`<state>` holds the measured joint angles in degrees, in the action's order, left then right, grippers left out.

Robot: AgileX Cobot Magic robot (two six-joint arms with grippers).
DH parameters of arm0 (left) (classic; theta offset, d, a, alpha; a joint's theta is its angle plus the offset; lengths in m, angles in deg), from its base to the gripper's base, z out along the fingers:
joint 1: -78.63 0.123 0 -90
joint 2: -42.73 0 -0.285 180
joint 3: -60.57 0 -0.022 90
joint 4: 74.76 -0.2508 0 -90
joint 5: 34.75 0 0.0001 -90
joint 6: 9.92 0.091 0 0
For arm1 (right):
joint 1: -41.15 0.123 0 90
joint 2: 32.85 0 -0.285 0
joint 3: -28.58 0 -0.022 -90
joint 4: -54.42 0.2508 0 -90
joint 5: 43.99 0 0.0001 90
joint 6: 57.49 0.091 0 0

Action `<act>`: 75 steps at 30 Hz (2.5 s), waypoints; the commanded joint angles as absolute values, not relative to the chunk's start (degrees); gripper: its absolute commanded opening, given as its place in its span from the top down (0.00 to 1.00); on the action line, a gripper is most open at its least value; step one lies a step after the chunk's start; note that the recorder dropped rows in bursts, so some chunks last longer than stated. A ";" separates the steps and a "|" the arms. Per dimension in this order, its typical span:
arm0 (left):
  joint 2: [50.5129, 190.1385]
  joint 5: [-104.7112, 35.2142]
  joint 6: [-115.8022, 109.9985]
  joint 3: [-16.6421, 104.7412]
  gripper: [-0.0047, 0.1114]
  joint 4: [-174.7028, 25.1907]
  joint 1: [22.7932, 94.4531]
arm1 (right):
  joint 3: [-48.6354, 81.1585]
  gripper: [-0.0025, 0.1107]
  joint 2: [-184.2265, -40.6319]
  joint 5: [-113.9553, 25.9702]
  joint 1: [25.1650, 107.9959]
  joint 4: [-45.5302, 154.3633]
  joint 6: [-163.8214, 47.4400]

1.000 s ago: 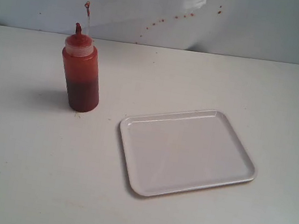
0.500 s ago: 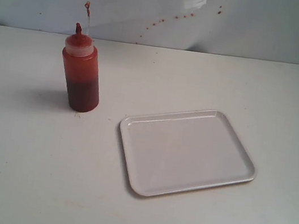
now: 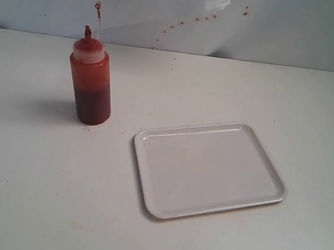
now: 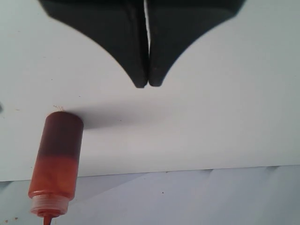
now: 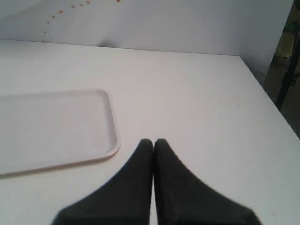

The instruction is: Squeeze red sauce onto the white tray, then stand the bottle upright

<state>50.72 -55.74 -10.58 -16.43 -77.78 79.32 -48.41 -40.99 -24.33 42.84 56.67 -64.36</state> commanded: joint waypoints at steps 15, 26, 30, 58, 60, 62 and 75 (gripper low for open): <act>50.51 -22.16 -28.87 -16.64 0.96 -80.89 79.02 | -48.64 0.98 -40.63 -24.40 43.03 56.82 -64.34; 55.80 8.43 -31.76 -16.64 0.96 -80.79 79.02 | -48.64 0.98 -40.63 -24.40 43.03 56.82 -64.34; 69.69 15.09 -29.00 -16.64 0.96 -77.96 79.02 | -48.64 0.98 -40.63 -24.40 43.03 56.82 -64.34; 152.15 35.21 -27.24 13.56 0.96 -108.96 79.02 | -48.64 0.98 -40.63 -24.40 43.03 56.82 -64.34; 152.28 35.21 -27.24 13.82 0.96 -109.22 79.02 | -48.64 0.98 -40.63 -24.40 43.03 56.82 -64.34; 152.64 35.21 -27.24 13.80 0.96 -109.22 79.02 | -48.64 0.98 -40.63 -24.40 43.03 56.82 -64.34; 152.62 35.21 -27.37 13.80 0.96 -111.79 79.02 | -48.64 0.98 -40.63 -24.40 43.03 56.82 -64.34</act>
<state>152.49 34.27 -27.51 13.61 -111.31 79.32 -48.41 -40.99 -24.33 42.84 56.67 -64.36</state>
